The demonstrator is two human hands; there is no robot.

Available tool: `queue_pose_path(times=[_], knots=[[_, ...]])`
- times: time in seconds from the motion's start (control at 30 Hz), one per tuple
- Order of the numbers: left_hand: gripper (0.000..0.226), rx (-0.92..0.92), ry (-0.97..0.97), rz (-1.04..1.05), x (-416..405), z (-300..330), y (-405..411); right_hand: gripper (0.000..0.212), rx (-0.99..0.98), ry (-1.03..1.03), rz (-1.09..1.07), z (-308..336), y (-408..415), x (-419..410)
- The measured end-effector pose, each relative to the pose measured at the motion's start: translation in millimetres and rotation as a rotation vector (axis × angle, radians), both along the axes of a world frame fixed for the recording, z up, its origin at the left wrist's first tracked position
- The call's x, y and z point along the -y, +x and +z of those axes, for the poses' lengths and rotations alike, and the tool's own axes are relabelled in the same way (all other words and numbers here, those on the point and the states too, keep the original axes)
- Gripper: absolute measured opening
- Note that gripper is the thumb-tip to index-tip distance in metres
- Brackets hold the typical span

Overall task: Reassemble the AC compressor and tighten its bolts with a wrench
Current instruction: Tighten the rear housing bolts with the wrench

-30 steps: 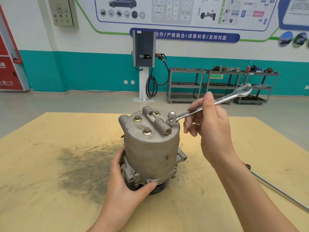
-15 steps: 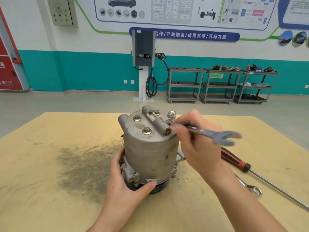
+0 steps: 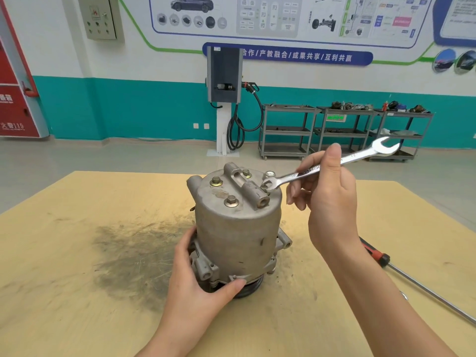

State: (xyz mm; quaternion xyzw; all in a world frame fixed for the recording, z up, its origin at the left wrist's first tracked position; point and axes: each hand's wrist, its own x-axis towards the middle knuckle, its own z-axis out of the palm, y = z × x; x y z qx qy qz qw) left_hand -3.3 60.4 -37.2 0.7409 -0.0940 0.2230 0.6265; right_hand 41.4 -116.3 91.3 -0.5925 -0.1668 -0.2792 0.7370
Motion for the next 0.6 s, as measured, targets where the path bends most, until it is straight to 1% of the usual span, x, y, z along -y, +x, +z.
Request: queue_pose_path(times=[0.17, 0.33, 0.47, 0.6], knots=[[0.105, -0.011, -0.001, 0.005, -0.4, -0.4, 0.3, 0.050, -0.071, 0.070, 0.052, -2.1, 5.5, 1.8], [0.104, -0.024, -0.014, -0.004, 0.0, 0.6, -0.8, 0.050, -0.187, 0.071, 0.102, -2.1, 10.7, 5.8], [0.103, -0.027, -0.017, -0.009, -0.3, 1.0, -1.0, 0.048, -0.357, 0.139, 0.243, -2.4, 16.4, 9.6], [0.098, -0.033, 0.000, 0.011, 1.5, 3.9, -1.3, 0.047, -0.435, 0.237, 0.373, -5.3, 20.6, 11.1]])
